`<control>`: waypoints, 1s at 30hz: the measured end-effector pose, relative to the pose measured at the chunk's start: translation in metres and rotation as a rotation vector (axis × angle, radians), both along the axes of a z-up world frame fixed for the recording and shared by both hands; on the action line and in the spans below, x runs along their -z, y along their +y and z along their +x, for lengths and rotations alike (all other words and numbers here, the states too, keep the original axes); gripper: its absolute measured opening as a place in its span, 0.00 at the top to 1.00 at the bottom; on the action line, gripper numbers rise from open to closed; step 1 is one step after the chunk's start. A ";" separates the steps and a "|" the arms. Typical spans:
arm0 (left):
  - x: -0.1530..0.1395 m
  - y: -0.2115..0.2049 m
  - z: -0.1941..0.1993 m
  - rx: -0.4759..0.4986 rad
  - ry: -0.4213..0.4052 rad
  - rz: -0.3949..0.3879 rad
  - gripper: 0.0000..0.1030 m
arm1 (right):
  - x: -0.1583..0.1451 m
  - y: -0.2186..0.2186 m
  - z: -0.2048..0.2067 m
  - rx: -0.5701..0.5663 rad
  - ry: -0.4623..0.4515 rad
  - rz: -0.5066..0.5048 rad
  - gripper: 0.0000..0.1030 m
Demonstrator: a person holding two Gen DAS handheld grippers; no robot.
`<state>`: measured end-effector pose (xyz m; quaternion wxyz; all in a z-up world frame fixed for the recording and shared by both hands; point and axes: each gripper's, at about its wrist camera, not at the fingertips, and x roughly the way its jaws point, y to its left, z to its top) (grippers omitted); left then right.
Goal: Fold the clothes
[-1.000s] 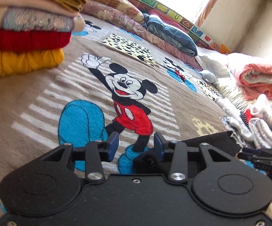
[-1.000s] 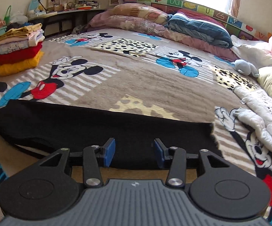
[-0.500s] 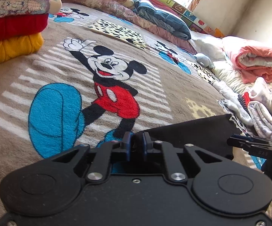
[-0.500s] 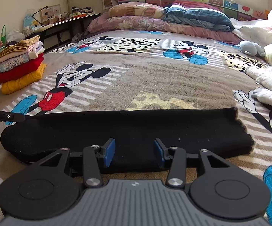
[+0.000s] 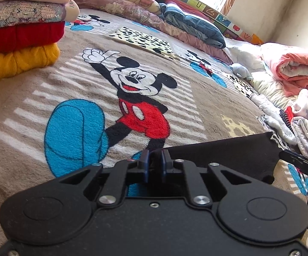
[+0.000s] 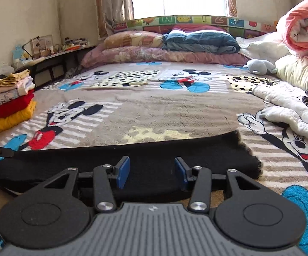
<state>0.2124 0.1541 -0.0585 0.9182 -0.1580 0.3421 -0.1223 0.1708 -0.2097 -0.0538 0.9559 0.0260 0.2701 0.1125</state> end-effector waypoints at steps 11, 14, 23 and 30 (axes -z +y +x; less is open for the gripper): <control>-0.020 -0.003 -0.012 -0.029 -0.104 0.077 0.86 | 0.019 0.057 0.005 -0.082 0.079 -0.160 0.49; -0.035 -0.003 -0.019 0.035 -0.186 -0.009 0.86 | 0.007 0.057 -0.013 -0.116 -0.007 -0.153 0.49; 0.008 -0.059 -0.002 0.207 0.001 0.194 0.83 | 0.013 0.043 -0.015 -0.086 0.046 -0.030 0.40; 0.000 -0.050 -0.003 0.187 -0.032 0.145 0.71 | 0.019 -0.075 -0.012 0.367 0.083 0.396 0.36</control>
